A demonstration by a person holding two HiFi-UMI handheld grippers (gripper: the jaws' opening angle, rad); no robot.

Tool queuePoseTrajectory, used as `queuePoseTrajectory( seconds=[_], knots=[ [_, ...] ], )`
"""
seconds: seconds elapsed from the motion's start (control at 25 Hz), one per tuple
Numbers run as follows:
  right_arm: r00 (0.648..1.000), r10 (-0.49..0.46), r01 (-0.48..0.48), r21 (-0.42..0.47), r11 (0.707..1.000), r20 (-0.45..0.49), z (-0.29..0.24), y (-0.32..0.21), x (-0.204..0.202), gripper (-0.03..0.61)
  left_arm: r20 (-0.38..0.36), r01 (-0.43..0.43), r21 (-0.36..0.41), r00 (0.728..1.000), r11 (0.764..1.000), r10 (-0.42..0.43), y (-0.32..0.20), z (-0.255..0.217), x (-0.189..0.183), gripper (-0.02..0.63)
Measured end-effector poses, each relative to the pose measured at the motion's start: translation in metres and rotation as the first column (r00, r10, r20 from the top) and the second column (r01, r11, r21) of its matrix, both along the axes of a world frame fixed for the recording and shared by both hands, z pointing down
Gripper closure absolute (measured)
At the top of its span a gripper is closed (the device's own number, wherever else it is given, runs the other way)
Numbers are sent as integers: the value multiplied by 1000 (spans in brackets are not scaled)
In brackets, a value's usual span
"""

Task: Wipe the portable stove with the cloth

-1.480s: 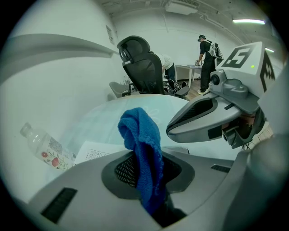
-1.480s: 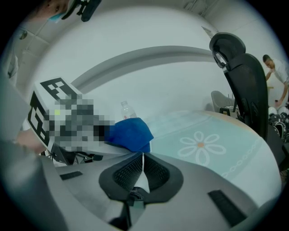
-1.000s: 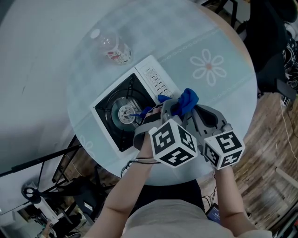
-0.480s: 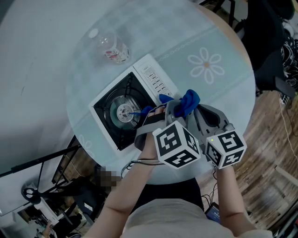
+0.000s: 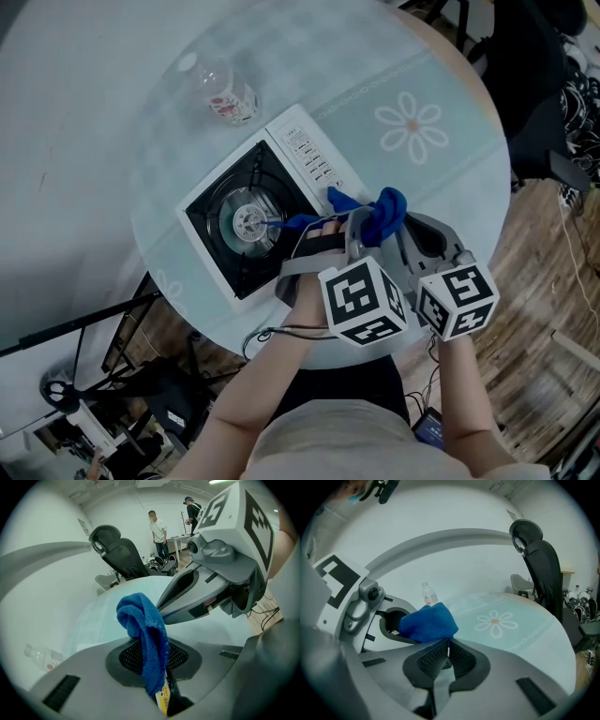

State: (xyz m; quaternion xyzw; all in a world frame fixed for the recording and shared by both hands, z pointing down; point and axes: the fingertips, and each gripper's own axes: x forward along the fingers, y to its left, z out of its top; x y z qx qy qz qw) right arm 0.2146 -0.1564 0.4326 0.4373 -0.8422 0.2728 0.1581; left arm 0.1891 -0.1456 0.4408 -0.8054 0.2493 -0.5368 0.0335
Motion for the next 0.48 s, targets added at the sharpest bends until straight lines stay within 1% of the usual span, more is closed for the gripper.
queuePoseTrajectory(
  seconds=[0.24,0.48],
  knots=[
    [1000,11,-11,-6,1000,-14,1,7,0,554,-9,-33,16,999,999,33,9,0,1,523],
    [1000,7,-7,-9,1000,-24,0,12,-7,554,-48,-10,2,999,1000,10,19,-2,-6,523]
  ],
)
